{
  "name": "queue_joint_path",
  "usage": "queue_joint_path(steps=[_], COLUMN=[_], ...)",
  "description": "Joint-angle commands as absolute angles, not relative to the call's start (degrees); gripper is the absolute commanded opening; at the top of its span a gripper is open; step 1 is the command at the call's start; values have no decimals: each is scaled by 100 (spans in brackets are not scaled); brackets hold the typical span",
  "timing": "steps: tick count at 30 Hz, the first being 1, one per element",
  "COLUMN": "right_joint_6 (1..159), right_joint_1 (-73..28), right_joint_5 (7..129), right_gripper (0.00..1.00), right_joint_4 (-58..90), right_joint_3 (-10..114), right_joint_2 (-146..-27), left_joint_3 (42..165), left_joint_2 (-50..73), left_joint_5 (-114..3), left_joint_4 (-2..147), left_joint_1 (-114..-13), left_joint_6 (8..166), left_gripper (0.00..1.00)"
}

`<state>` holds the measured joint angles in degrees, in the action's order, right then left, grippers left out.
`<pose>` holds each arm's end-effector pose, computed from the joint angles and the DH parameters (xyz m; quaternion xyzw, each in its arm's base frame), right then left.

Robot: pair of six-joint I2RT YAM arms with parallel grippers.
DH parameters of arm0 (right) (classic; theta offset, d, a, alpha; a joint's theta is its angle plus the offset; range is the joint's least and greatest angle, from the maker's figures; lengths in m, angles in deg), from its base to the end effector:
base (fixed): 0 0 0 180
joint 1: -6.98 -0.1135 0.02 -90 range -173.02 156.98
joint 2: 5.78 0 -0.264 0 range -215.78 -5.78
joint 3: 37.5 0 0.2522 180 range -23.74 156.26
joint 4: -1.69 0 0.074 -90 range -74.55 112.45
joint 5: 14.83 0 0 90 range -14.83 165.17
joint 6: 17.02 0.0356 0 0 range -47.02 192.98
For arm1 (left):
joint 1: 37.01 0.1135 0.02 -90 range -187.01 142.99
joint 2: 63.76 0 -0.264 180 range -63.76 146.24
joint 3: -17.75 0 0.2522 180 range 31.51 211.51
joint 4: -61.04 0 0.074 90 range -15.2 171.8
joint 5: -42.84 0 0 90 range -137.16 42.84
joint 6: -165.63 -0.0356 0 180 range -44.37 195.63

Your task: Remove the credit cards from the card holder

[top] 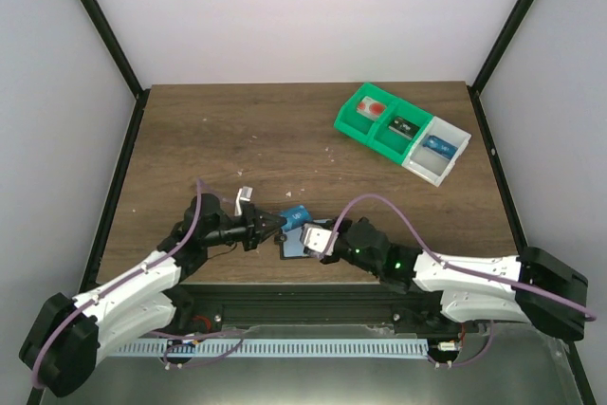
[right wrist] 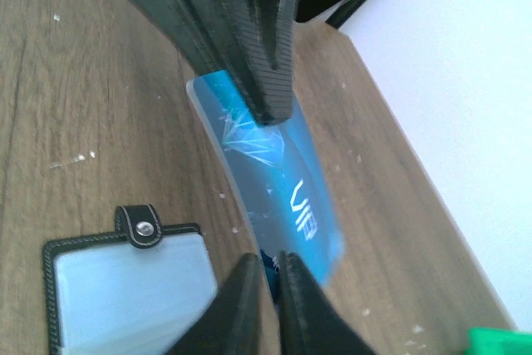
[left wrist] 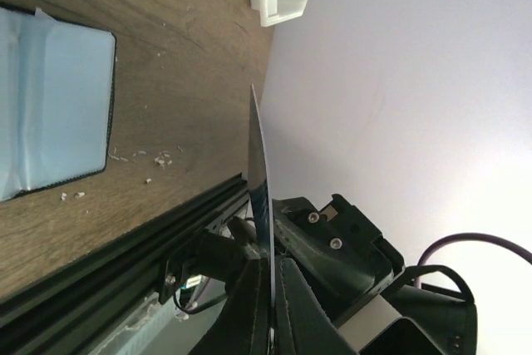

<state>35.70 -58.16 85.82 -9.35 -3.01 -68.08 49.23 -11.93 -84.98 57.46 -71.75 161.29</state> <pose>0.1004 0.2011 0.1981 -0.5883 0.5438 0.0707 0.5943 0.1446 -0.1268 0.2039 -0.1519 0.7687 -0.6189 0.0547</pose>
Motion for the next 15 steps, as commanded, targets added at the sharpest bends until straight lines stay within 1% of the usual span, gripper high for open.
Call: queue_joint_path(steps=[1, 4, 8, 11, 15], right_joint_6=[4478, 5369, 6842, 8154, 9116], right_joint_1=[-5879, -5880, -5885, -5853, -5721], right_joint_5=[8625, 8231, 8207, 8351, 8257], right_gripper=[19, 37, 49, 55, 55], right_joint_4=[-334, 323, 995, 1474, 2590], right_joint_3=[105, 227, 385, 683, 1674], right_joint_2=[-6684, -6343, -5645, -5399, -5798], left_joint_3=[4973, 4970, 4897, 4779, 4724], left_joint_2=[-1307, -1438, -1658, -1973, -2403], left_joint_5=[-8487, -8337, -8086, -7820, -7666], left_joint_4=[5743, 5931, 6041, 5998, 6035], left_joint_1=[-7170, -7170, -7157, -7163, -7161], left_joint_6=[15700, 15364, 14731, 14211, 13718], left_gripper=[0, 0, 0, 0, 0])
